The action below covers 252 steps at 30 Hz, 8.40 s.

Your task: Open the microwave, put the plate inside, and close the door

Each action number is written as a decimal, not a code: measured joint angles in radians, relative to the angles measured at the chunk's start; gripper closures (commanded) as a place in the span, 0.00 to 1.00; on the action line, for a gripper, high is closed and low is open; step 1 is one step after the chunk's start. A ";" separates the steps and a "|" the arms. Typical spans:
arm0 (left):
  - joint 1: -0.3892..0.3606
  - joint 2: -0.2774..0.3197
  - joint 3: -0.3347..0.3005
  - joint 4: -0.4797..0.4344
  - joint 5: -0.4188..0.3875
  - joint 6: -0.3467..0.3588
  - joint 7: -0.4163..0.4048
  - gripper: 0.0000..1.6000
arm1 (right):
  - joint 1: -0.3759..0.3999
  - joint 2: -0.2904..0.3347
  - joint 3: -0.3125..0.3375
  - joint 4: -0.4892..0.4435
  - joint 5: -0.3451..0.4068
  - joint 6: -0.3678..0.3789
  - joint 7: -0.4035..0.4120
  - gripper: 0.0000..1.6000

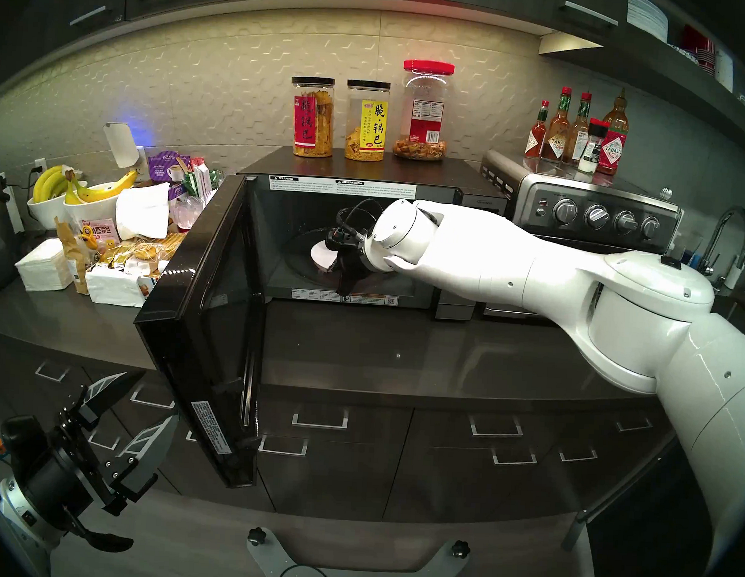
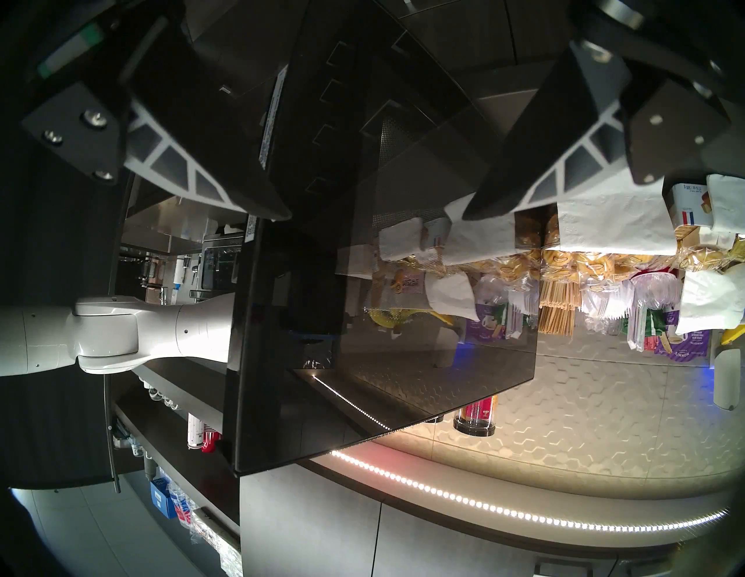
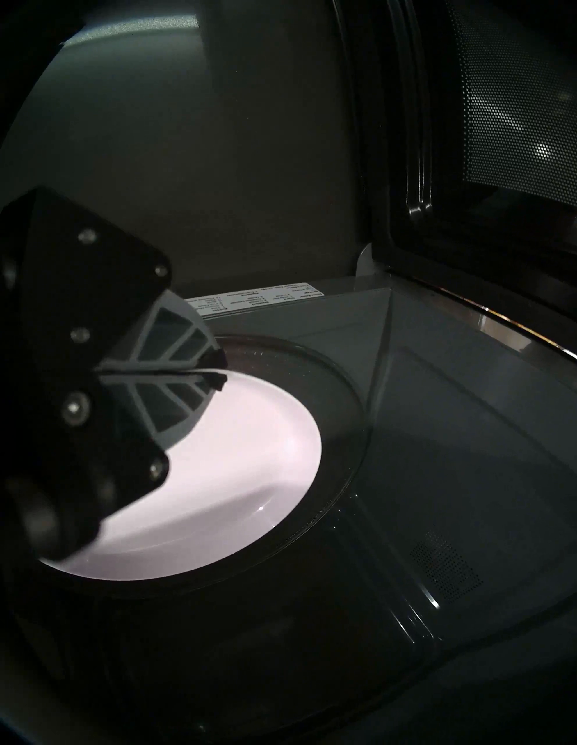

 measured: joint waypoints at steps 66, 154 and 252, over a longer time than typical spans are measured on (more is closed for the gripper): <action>-0.007 -0.007 -0.003 0.000 0.005 0.006 -0.007 0.00 | -0.019 -0.219 0.000 0.400 -0.046 -0.058 0.109 1.00; -0.017 -0.017 -0.007 0.000 0.013 0.014 -0.017 0.00 | 0.030 -0.094 0.085 0.249 -0.046 0.011 0.241 0.53; -0.029 -0.028 -0.012 0.000 0.020 0.024 -0.028 0.00 | -0.032 0.878 0.425 -0.782 0.433 0.426 0.229 0.00</action>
